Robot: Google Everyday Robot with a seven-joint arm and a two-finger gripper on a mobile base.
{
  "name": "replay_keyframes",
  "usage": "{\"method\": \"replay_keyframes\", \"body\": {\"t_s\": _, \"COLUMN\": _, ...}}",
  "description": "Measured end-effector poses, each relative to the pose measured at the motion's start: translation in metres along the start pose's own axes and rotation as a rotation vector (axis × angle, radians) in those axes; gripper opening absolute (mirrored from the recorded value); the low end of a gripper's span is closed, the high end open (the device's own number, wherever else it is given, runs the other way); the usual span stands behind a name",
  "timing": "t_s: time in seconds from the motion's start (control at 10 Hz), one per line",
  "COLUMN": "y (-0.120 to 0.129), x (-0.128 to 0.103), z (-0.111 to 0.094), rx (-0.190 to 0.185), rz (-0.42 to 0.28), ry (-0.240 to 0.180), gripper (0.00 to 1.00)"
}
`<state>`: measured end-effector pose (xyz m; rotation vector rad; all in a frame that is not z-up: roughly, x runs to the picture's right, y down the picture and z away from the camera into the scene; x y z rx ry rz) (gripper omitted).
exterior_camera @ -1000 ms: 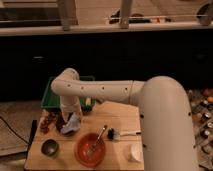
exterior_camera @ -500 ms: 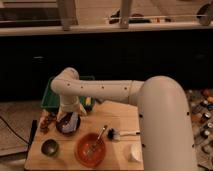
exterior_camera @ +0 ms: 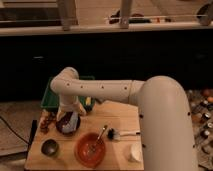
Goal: Place towel in purple bowl
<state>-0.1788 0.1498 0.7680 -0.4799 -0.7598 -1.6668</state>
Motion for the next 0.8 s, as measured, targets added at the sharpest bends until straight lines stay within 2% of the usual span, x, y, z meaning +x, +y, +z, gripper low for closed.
{"method": "replay_keyframes", "body": {"t_s": 0.8, "y": -0.0003, "x": 0.0008, "z": -0.0016, "rx": 0.001, "rz": -0.004, "ry": 0.006, "gripper": 0.80}}
